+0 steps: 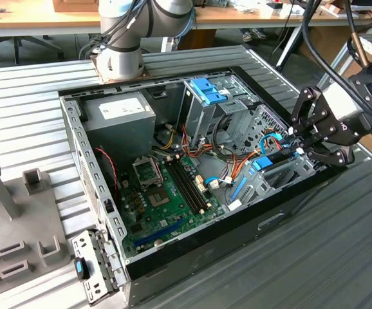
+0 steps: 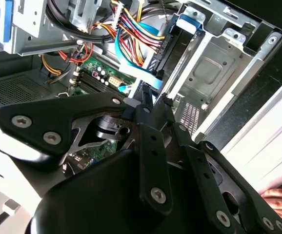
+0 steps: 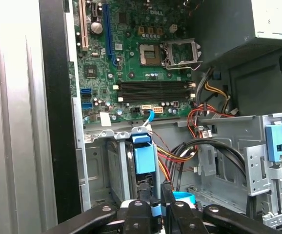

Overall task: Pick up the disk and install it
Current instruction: 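Insert the second disk wire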

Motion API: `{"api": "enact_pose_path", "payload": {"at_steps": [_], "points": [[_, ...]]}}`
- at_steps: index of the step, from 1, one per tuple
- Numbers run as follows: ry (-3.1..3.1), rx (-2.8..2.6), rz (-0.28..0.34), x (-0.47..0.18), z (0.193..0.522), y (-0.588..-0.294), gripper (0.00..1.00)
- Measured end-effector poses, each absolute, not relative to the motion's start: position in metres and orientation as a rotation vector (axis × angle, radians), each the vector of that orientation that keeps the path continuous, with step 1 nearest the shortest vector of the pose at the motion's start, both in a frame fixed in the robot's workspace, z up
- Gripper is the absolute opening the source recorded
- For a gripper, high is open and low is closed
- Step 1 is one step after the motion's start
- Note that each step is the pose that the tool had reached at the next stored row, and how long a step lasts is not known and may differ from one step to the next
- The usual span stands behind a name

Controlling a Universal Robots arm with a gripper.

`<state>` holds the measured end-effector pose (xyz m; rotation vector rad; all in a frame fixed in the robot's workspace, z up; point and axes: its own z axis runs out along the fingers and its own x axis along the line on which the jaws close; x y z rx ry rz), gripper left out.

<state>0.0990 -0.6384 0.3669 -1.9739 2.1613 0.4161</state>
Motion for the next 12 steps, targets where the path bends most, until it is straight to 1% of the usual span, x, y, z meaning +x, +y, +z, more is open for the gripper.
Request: {"api": "enact_pose_path", "payload": {"at_steps": [3, 12], "points": [[2.157, -1.971, 0.422, 0.099, 0.3616, -0.6395, 0.24], [2.157, -1.97, 0.423, 0.099, 0.3612, -0.6395, 0.24]]}}
